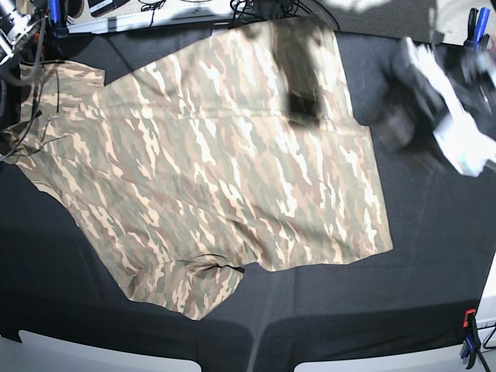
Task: Layout the t-shirt on the table in an organized manner, then fold the t-shirt properly
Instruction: 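Drag the shirt with the right gripper away from the left gripper, releasing left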
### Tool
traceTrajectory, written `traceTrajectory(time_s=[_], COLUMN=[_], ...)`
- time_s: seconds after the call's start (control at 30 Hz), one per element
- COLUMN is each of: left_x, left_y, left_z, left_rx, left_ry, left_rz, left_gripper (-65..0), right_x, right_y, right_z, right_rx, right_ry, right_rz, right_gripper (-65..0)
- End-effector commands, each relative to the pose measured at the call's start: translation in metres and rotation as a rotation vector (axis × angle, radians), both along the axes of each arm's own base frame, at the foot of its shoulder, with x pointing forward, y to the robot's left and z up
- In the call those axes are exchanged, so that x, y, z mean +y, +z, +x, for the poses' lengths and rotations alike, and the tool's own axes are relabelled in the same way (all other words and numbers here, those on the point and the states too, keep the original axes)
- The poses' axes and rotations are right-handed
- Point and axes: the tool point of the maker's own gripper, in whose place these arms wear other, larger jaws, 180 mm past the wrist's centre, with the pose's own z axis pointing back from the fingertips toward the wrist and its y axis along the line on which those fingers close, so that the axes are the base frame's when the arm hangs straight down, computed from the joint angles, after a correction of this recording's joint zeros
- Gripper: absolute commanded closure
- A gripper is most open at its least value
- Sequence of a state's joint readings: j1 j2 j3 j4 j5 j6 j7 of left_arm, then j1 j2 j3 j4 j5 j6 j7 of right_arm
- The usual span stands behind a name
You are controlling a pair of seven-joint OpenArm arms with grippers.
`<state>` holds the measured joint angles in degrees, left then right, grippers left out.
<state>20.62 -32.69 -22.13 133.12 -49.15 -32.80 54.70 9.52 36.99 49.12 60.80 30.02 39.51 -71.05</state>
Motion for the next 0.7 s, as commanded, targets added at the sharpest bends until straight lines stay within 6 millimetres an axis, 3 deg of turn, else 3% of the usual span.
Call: traceTrajectory(time_s=[0.0, 0.1, 0.27, 0.37, 0.53, 0.67], left_x=[0.0, 0.011, 0.048, 0.061, 0.072, 0.066], left_y=[0.013, 0.019, 0.02, 0.024, 0.038, 0.047], left_z=[0.007, 0.027, 0.072, 0.094, 0.123, 0.137], left_rx=[-0.052, -0.087, -0.083, -0.073, -0.083, -0.083], left_ry=[0.0, 0.033, 0.173, 0.201, 0.225, 0.212], left_rz=[-0.021, -0.044, -0.123, -0.206, -0.319, -0.394], left_gripper=[-30.0, -30.0, -30.0, -30.0, -30.0, -30.0], right_x=[-0.012, -0.012, -0.012, -0.013, -0.01, 0.005], right_y=[0.022, 0.022, 0.025, 0.031, 0.046, 0.065], right_z=[0.008, 0.008, 0.011, 0.019, 0.035, 0.058], right_rx=[-0.045, -0.045, -0.059, -0.089, -0.154, -0.283], right_ry=[0.006, 0.007, 0.005, 0.003, 0.005, 0.025], right_rz=[-0.045, -0.045, -0.046, -0.048, -0.036, 0.042], right_gripper=[-20.2, -21.0, -21.0, -21.0, -21.0, -21.0])
